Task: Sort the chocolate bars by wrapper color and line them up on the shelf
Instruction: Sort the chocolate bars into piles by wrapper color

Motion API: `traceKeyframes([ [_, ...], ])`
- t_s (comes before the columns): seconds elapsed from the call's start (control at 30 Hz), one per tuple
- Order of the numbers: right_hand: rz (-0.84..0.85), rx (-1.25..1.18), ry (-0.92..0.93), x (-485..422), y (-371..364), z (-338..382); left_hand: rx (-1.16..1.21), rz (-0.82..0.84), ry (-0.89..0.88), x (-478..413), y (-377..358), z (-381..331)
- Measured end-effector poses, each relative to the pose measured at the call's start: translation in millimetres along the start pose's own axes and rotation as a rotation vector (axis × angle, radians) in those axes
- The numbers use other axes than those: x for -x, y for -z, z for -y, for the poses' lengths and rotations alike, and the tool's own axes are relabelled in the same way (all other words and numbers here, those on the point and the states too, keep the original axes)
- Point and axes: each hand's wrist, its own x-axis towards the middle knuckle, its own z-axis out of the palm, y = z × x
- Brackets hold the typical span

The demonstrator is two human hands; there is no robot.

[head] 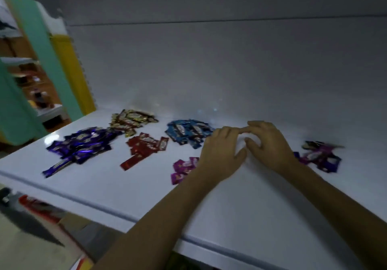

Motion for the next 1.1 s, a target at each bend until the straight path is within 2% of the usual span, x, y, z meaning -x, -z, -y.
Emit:
traceKeyframes([
  [0.1, -0.113, 0.054, -0.117, 28.8, 38.5, -40.0, 0.077, 0.131, -0.068, -11.6, -33.0, -44.4],
  [0.2, -0.166, 0.14, -0.299, 54.7, 67.4, -76.3, 0.003, 0.287, -0.112, -21.7, -63.3, -71.0],
  [0.3, -0.115, 0.24, -0.487, 79.2, 82.3, -109.2, -0.018, 0.429, -0.072, -33.6, -88.8, -82.2],
  [0.37, -0.049, 0.182, -0.638, 85.4, 84.8, -120.6, -0.031, 0.483, -0.06, -41.4, -101.1, -86.7],
  [0.43, -0.004, 0.149, -0.666, 84.5, 81.1, -127.7, -0.021, 0.507, -0.07, -51.2, -112.2, -90.3],
  [0.53, 0.104, 0.246, -0.587, 82.7, 74.8, -129.3, 0.084, 0.485, -0.106, -71.9, -131.5, -92.2],
  [0.63, 0.078, 0.205, -0.579, 83.8, 75.1, -132.5, 0.139, 0.399, -0.269, -89.8, -145.9, -97.7],
  [0.77, 0.033, 0.149, -0.594, 80.6, 78.5, -139.4, 0.19, 0.404, -0.391, -112.3, -163.2, -103.5],
  [0.87, -0.029, 0.122, -0.58, 79.5, 76.5, -143.2, 0.115, 0.431, -0.38, -122.0, -170.5, -106.4],
  [0.97, -0.167, 0.053, -0.645, 79.4, 77.5, -145.2, -0.007, 0.387, -0.371, -118.9, -167.7, -109.0],
  [1.03, -0.282, 0.01, -0.709, 79.2, 80.0, -145.8, 0.012, 0.336, -0.386, -114.8, -163.5, -109.7],
  [1.1, -0.314, 0.013, -0.755, 78.6, 81.3, -145.5, 0.078, 0.304, -0.379, -114.7, -165.3, -107.7],
])
